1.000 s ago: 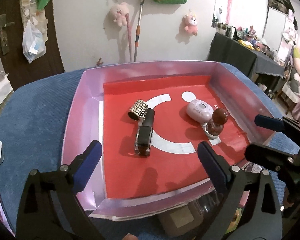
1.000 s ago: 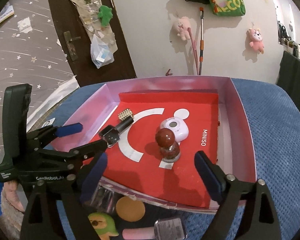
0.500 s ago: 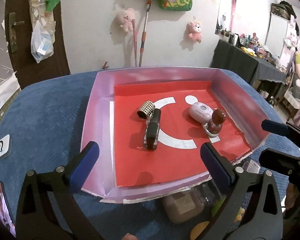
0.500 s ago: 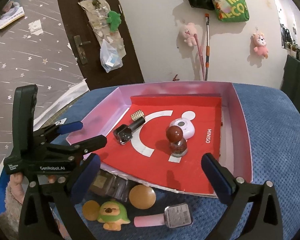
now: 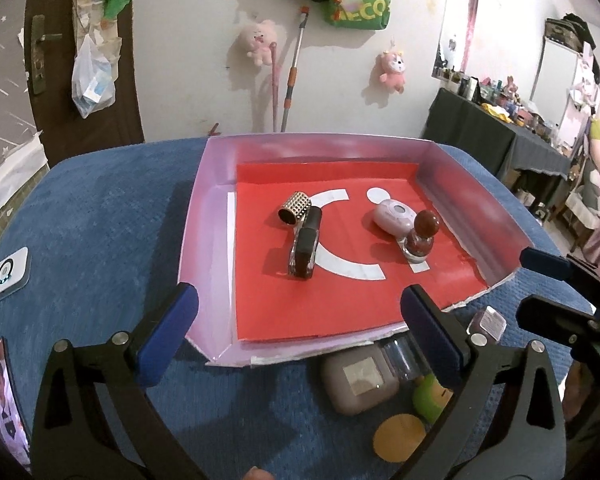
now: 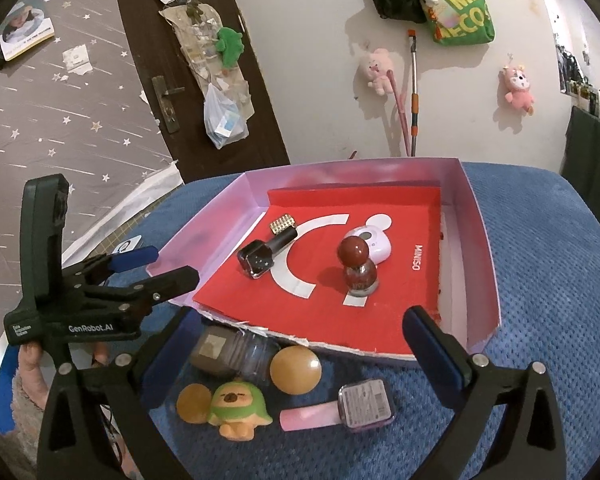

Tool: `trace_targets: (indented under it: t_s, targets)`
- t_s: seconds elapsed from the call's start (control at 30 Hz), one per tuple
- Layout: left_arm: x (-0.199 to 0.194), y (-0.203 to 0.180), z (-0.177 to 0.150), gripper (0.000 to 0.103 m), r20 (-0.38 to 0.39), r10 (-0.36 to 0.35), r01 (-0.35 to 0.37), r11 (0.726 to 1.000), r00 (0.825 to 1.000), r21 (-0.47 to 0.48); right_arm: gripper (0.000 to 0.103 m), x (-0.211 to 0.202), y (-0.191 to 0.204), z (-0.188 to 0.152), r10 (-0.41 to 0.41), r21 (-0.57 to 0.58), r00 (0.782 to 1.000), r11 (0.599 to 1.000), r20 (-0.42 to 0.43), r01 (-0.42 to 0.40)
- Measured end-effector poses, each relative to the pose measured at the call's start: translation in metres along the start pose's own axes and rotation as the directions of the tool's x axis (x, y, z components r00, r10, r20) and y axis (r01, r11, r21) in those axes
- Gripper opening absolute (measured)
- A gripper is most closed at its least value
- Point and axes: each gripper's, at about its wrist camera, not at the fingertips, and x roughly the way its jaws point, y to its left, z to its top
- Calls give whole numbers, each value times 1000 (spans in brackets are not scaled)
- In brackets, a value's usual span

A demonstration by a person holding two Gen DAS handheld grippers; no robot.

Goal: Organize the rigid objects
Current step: 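Withdraw both tools from the box toward the items on the blue cloth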

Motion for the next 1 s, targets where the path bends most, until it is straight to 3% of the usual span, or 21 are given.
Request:
trace_targets:
  t_s: [0.53, 1.0]
  targets:
    - [-15, -8, -20, 103, -12, -1, 1, 1000, 1000, 10, 103, -10, 5, -14, 4, 8, 1000, 1000, -9, -4]
    - [-24, -16, -36, 103, -29, 1, 0, 999, 1000, 40, 103, -21, 18, -38, -67, -39, 998, 997, 0, 67]
